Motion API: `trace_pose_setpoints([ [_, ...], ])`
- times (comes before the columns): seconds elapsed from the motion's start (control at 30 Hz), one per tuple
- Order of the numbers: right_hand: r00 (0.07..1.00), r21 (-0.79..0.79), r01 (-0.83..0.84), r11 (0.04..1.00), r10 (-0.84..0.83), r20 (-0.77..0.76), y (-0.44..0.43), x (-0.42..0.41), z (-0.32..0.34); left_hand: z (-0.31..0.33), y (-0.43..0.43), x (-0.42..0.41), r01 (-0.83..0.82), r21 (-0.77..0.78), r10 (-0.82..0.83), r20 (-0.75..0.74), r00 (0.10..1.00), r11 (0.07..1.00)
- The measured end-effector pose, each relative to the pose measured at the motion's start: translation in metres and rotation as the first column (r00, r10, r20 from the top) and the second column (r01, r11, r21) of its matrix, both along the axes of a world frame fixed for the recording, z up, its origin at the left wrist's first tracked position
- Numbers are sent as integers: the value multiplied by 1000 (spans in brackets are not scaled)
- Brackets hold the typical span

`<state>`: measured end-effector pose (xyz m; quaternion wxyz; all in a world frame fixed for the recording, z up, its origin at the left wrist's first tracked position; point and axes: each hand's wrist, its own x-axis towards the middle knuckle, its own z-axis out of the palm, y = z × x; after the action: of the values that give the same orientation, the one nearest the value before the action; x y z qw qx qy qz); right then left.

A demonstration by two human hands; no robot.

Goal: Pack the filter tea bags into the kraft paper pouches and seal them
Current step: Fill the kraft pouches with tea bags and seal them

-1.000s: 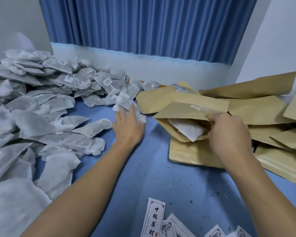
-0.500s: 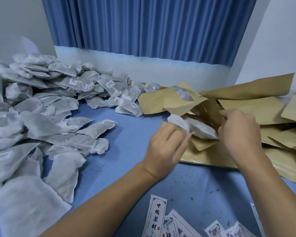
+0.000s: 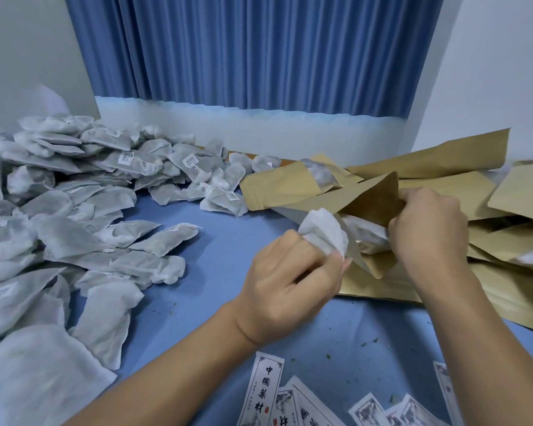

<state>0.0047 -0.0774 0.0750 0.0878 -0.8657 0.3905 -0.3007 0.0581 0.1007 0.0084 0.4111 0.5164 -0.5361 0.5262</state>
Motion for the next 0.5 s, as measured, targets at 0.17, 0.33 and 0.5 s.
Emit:
trace_pose_setpoints([
  [0.17,999,6,1,1000,-1,41,-3,-4,1,-2,8,-9,20,32,-21,39,999,999],
  [0.33,1000,29,-5,1000,4,15,-5,-5,-3,4,8,-24,-32,82,30,25,999,996],
  [0.5,995,24,-101,995,100,26,5,-3,-1,18,-22,-3,-228,420,334,-198,922,879],
])
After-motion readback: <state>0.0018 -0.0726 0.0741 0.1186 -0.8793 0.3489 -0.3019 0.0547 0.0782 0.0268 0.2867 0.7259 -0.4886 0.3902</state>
